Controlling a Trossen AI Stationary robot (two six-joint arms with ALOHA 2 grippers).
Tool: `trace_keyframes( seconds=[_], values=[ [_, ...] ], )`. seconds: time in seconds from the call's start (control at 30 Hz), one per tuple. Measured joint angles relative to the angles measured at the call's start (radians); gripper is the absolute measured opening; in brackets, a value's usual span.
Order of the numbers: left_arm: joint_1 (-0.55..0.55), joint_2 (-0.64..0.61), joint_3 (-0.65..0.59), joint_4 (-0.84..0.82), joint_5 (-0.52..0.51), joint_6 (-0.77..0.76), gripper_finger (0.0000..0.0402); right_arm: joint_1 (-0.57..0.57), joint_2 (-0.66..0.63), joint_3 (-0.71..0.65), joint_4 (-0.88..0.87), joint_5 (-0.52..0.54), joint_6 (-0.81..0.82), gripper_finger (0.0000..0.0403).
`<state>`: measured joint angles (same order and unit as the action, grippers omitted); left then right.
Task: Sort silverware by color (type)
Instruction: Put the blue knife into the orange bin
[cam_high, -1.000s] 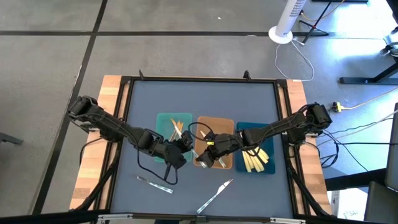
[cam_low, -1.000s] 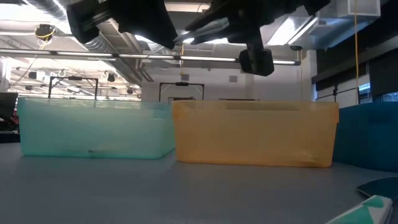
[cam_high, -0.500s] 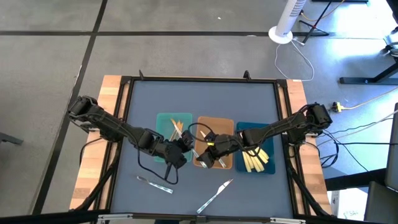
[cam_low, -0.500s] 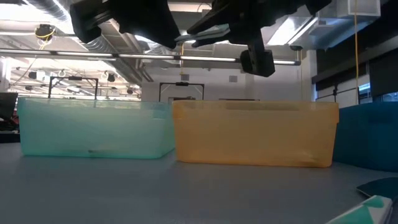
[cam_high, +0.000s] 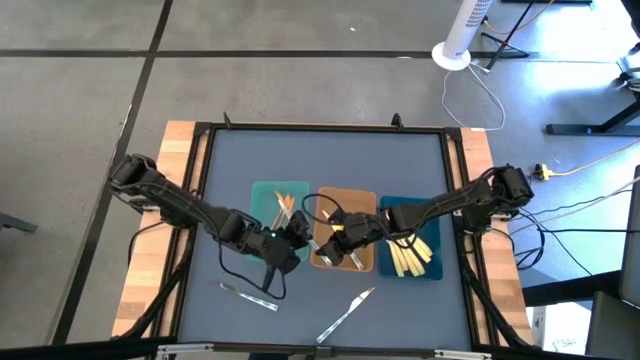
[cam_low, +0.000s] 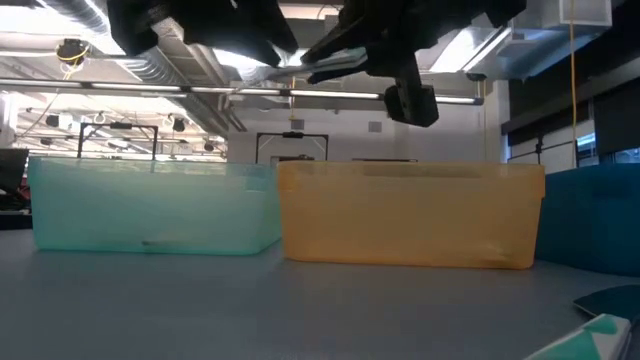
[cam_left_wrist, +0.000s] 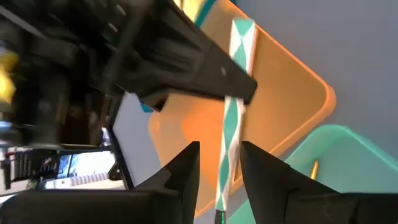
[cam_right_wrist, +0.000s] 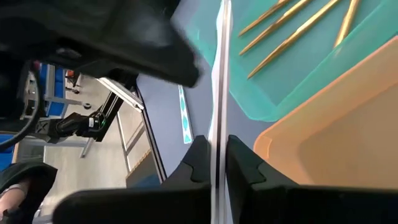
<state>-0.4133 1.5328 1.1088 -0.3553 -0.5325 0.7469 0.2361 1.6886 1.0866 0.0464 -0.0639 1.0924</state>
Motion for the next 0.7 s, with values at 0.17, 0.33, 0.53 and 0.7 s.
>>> trace_keyframes(
  seconds=[0.17, 0.33, 0.53, 0.7],
  values=[
    [-0.029, -0.039, 0.000, 0.005, -0.015, -0.049, 0.0109, -0.023, -0.008, 0.000, -0.052, -0.031, 0.001, 0.0004],
    [-0.048, -0.095, 0.000, -0.044, -0.036, -0.136, 0.0109, -0.020, -0.045, 0.000, -0.182, 0.005, 0.001, 0.0004],
    [-0.052, -0.157, 0.000, -0.188, -0.035, -0.310, 0.0109, -0.020, -0.085, 0.000, -0.360, 0.090, 0.002, 0.0004],
    [-0.060, -0.171, 0.001, -0.338, -0.014, -0.517, 0.0109, -0.020, -0.085, 0.000, -0.473, 0.109, 0.004, 0.0003]
  ],
)
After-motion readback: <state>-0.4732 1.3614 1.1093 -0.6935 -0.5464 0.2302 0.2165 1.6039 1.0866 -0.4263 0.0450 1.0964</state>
